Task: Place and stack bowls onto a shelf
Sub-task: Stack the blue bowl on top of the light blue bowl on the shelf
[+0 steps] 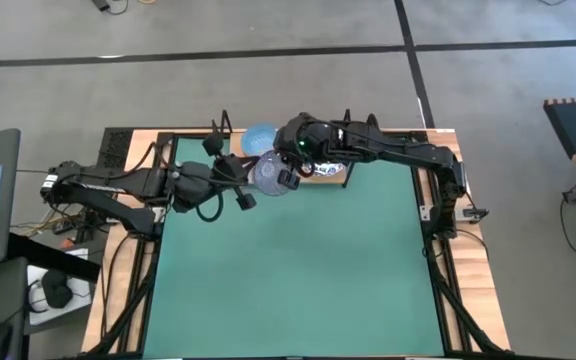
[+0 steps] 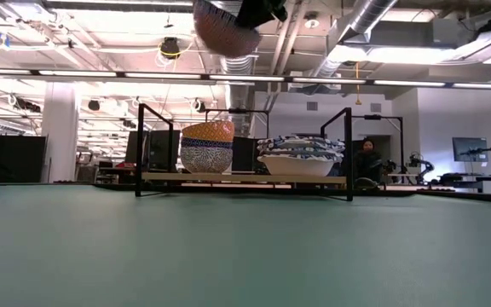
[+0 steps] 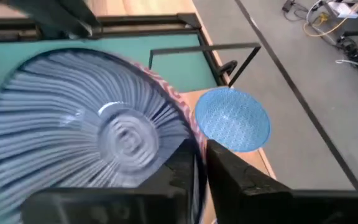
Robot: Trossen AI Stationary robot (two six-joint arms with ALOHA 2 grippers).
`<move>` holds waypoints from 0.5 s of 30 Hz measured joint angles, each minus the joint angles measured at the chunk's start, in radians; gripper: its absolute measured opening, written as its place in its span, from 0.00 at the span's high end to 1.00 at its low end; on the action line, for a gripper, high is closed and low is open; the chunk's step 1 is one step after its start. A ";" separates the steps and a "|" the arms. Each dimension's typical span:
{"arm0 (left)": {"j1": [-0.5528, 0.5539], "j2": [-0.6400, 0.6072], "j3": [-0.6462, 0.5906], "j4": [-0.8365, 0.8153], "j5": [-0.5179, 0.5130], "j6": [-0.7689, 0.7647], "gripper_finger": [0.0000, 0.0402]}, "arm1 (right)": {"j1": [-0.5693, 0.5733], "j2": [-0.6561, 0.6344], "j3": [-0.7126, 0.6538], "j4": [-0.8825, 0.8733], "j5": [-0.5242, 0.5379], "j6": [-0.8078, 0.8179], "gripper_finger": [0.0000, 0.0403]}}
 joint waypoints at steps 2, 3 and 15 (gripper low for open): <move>0.002 0.000 0.000 0.007 0.002 -0.006 1.00 | 0.000 0.000 -0.001 0.010 0.001 0.003 0.89; 0.002 0.000 0.000 0.008 0.002 -0.006 1.00 | -0.002 0.000 -0.001 0.012 0.002 0.006 0.90; 0.002 0.000 0.000 0.012 0.000 -0.009 1.00 | -0.039 0.028 0.001 0.026 -0.002 0.037 0.90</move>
